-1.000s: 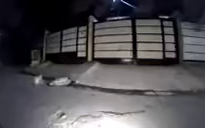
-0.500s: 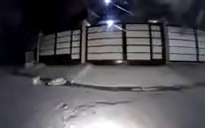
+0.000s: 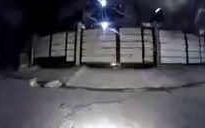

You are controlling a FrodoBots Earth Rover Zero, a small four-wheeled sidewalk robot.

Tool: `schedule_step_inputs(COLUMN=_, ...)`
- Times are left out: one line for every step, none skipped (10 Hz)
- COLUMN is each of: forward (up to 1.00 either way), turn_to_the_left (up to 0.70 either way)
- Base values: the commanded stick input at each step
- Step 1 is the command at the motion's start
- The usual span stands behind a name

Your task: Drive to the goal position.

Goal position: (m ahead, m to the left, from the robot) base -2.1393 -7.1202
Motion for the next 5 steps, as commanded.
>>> schedule_step_inputs(forward=0.99, turn_to_the_left=-0.31)
schedule_step_inputs(forward=0.99, turn_to_the_left=-0.39)
schedule_step_inputs(forward=0.99, turn_to_the_left=-0.39)
schedule_step_inputs(forward=0.99, turn_to_the_left=-0.39)
schedule_step_inputs(forward=0.99, turn_to_the_left=-0.39)
